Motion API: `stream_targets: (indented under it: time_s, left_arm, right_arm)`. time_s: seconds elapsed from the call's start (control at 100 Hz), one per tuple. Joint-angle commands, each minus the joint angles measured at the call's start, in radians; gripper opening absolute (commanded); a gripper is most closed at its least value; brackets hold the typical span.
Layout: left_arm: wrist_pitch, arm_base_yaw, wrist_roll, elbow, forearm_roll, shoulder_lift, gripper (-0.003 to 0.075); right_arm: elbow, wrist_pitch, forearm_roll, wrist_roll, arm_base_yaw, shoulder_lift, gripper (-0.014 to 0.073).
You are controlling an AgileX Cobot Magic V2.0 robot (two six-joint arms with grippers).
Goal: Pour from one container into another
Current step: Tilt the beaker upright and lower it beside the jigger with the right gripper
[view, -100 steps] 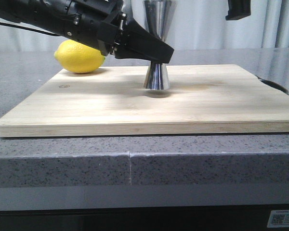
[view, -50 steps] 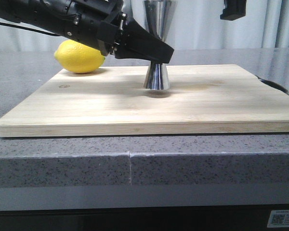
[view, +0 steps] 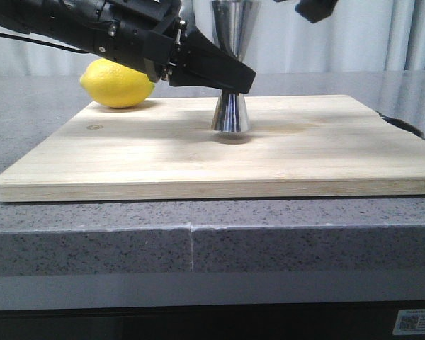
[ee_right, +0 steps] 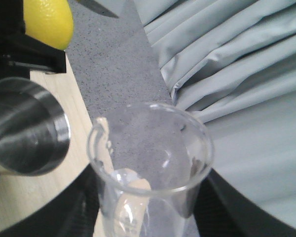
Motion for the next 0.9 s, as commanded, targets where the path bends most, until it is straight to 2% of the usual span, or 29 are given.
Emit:
stream_targets:
  time_s: [0.0, 0.23, 0.48, 0.71, 0.89]
  left_arm:
    - [0.092, -0.011, -0.008, -0.029, -0.078, -0.05, -0.001]
    - [0.092, -0.011, -0.008, -0.029, -0.078, -0.05, -0.001]
    - [0.092, -0.011, -0.008, -0.029, -0.078, -0.05, -0.001]
    - [0.092, -0.011, -0.008, -0.029, -0.078, -0.05, -0.001]
    - [0.092, -0.011, -0.008, -0.029, -0.073, -0.05, -0.001]
  right_arm:
    - [-0.036, -0.008, 0.091, -0.001, 0.0, -0.037, 0.0247]
    - [-0.036, -0.029, 0.317, -0.001, 0.0, -0.037, 0.0247]
    - [-0.036, -0.015, 0.444, -0.001, -0.006, -0.037, 0.0247]
    - [-0.036, -0.065, 0.581, -0.001, -0.105, -0.037, 0.0246]
    - [-0.036, -0.111, 0.596, -0.001, -0.171, -0.037, 0.0246]
